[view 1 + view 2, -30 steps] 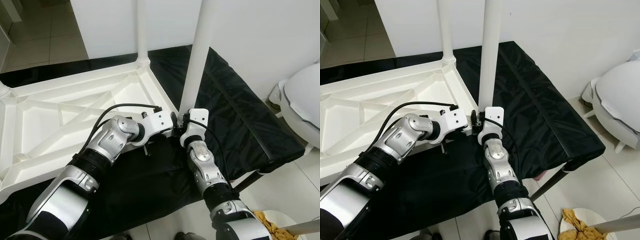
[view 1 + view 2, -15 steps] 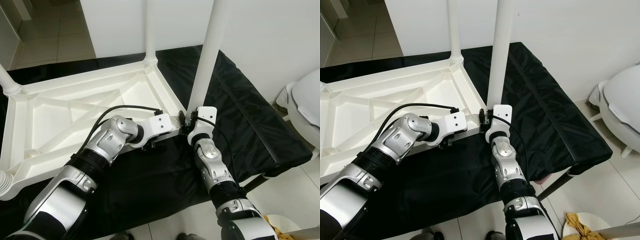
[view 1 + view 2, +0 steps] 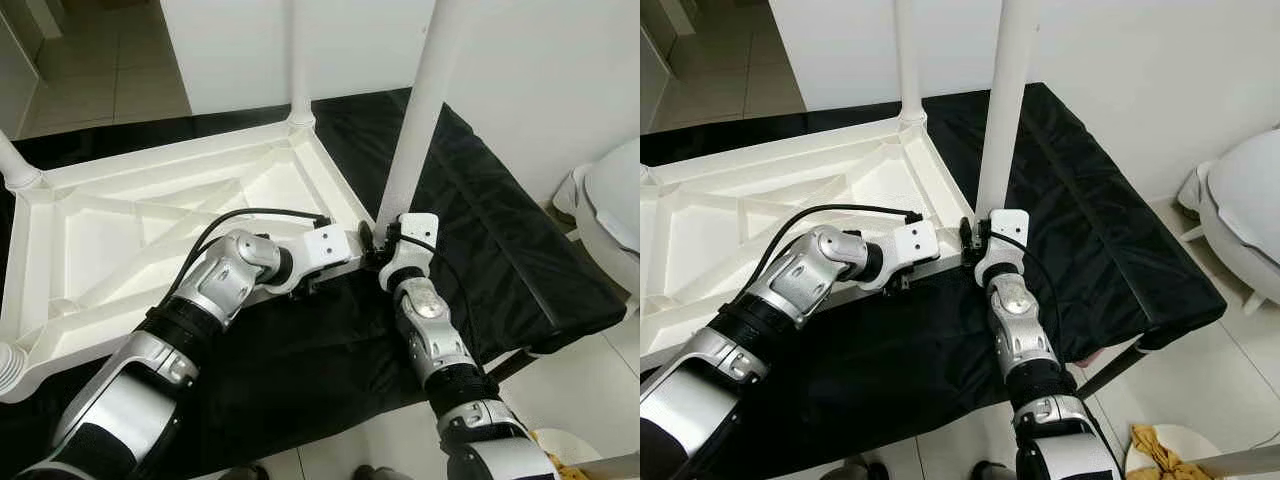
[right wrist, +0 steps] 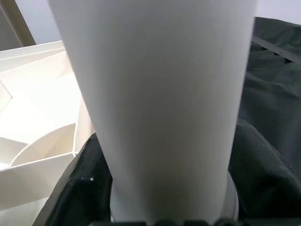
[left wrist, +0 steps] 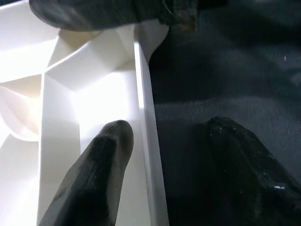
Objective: Building children table
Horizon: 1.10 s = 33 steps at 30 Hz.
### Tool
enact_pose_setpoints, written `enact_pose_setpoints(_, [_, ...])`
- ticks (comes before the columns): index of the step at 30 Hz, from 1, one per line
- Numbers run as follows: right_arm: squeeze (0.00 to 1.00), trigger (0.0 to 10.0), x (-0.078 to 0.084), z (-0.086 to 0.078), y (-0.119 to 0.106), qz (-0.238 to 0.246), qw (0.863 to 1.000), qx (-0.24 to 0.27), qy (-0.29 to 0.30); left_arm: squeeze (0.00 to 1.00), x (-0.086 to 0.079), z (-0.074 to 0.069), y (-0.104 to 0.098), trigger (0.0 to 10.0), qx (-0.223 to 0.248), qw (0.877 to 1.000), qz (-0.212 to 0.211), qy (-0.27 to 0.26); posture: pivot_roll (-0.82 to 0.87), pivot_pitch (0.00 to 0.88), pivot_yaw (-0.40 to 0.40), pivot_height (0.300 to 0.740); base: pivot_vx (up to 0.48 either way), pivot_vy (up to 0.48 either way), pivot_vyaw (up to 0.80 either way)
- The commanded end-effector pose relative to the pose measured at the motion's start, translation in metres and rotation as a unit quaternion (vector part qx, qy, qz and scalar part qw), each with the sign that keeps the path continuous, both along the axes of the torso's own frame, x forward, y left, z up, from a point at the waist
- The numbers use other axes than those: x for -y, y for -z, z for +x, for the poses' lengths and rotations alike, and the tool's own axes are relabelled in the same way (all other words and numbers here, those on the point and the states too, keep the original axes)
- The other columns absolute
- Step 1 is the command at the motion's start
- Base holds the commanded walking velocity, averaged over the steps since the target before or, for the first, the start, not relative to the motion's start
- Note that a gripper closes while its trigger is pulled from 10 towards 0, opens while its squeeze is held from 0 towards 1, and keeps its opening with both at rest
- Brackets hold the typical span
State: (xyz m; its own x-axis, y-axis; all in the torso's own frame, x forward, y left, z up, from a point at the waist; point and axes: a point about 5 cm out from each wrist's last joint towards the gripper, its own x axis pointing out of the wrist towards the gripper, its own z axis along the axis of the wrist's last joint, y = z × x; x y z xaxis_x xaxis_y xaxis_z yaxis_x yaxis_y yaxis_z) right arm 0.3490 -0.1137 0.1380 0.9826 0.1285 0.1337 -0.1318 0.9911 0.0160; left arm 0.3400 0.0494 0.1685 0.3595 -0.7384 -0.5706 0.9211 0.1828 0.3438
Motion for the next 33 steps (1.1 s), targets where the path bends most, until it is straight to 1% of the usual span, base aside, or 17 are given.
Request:
enact_pose_setpoints(1, [0.0,10.0,0.004,-0.004,0.009,0.013,1.0,-0.02,-0.001,0.0,-0.003,0.001,0.005,10.0,-0.006,0.999,-0.017,-0.03,-0.05,0.09,0.033,0.74,0.0,0.0,0.0])
enact_pose_setpoints(2, [0.0,10.0,0.004,-0.004,0.009,0.013,1.0,-0.02,-0.001,0.0,-0.003,0.001,0.005,10.0,-0.006,0.999,-0.017,-0.03,-0.05,0.09,0.033,0.74,0.0,0.0,0.0])
enact_pose_setpoints(3, [0.0,10.0,0.004,-0.004,0.009,0.013,1.0,-0.019,-0.002,0.0,-0.002,0.003,0.003,10.0,-0.008,0.998,-0.036,-0.044,-0.05,0.093,0.033,0.74,0.0,0.0,0.0])
enact_pose_setpoints(4, [0.0,10.0,0.004,-0.004,0.009,0.013,1.0,-0.019,-0.002,0.0,-0.002,0.003,0.003,10.0,-0.008,0.998,-0.036,-0.044,-0.05,0.093,0.033,0.74,0.0,0.0,0.0])
enact_pose_setpoints(8, [0.0,10.0,0.002,-0.006,0.01,0.015,1.0,-0.018,-0.005,0.0,-0.007,0.007,-0.005,10.0,-0.02,0.993,-0.083,-0.077,-0.05,0.103,0.034,0.74,0.0,0.0,0.0])
enact_pose_setpoints(10, [0.0,10.0,0.001,-0.007,0.01,0.016,1.0,-0.018,-0.006,0.0,-0.008,0.006,-0.008,10.0,-0.024,0.993,-0.092,-0.075,-0.05,0.106,0.034,0.74,0.0,0.0,0.0])
enact_pose_setpoints(11, [0.0,10.0,0.001,-0.008,0.011,0.016,1.0,-0.02,-0.006,0.0,-0.011,0.005,-0.013,10.0,-0.03,0.991,-0.106,-0.072,-0.05,0.108,0.032,0.74,0.0,0.0,0.0])
enact_pose_setpoints(13, [0.0,10.0,0.001,-0.008,0.011,0.017,1.0,-0.021,-0.006,0.0,-0.015,0.005,-0.016,10.0,-0.04,0.989,-0.121,-0.071,-0.05,0.113,0.031,0.74,0.0,0.0,0.0])
enact_pose_setpoints(16, [0.0,10.0,0.001,-0.008,0.011,0.018,1.0,-0.021,-0.006,0.0,-0.019,0.004,-0.017,10.0,-0.043,0.989,-0.127,-0.063,-0.05,0.116,0.03,0.74,0.0,0.0,0.0])
enact_pose_setpoints(18, [0.0,10.0,0.001,-0.009,0.011,0.019,1.0,-0.02,-0.007,0.0,-0.025,0.008,-0.017,10.0,-0.045,0.986,-0.142,-0.08,-0.05,0.119,0.029,0.74,0.0,0.0,0.0])
enact_pose_setpoints(20, [0.0,10.0,0.0,-0.009,0.011,0.019,1.0,-0.02,-0.008,0.0,-0.03,0.011,-0.021,10.0,-0.043,0.98,-0.168,-0.098,-0.05,0.122,0.029,0.74,0.0,0.0,0.0])
enact_pose_setpoints(21, [0.0,10.0,0.001,-0.009,0.011,0.018,1.0,-0.018,-0.009,0.0,-0.031,0.012,-0.025,10.0,-0.04,0.976,-0.189,-0.103,-0.05,0.124,0.028,0.74,0.0,0.0,0.0])
enact_pose_setpoints(22, [0.0,10.0,0.001,-0.009,0.011,0.018,1.0,-0.018,-0.009,0.0,-0.031,0.012,-0.025,10.0,-0.04,0.976,-0.189,-0.103,-0.05,0.124,0.028,0.74,0.0,0.0,0.0])
enact_pose_setpoints(23, [0.0,10.0,0.001,-0.009,0.01,0.016,1.0,-0.017,-0.01,0.0,-0.032,0.014,-0.031,10.0,-0.037,0.968,-0.22,-0.111,-0.05,0.127,0.026,0.74,0.0,0.0,0.0])
enact_pose_setpoints(24, [0.0,10.0,0.002,-0.009,0.01,0.016,1.0,-0.017,-0.009,0.0,-0.031,0.014,-0.035,10.0,-0.035,0.965,-0.233,-0.115,-0.05,0.127,0.026,0.74,0.0,0.0,0.0])
enact_pose_setpoints(28, [0.0,10.0,0.003,-0.009,0.01,0.015,1.0,-0.018,-0.01,0.0,-0.027,0.016,-0.04,10.0,-0.03,0.961,-0.245,-0.121,-0.05,0.128,0.025,0.74,0.0,0.0,0.0])
enact_pose_setpoints(33, [0.0,10.0,0.004,-0.008,0.01,0.014,1.0,-0.018,-0.01,0.0,-0.024,0.016,-0.042,10.0,-0.021,0.962,-0.247,-0.117,-0.04,0.13,0.022,0.74,0.0,0.0,0.0])
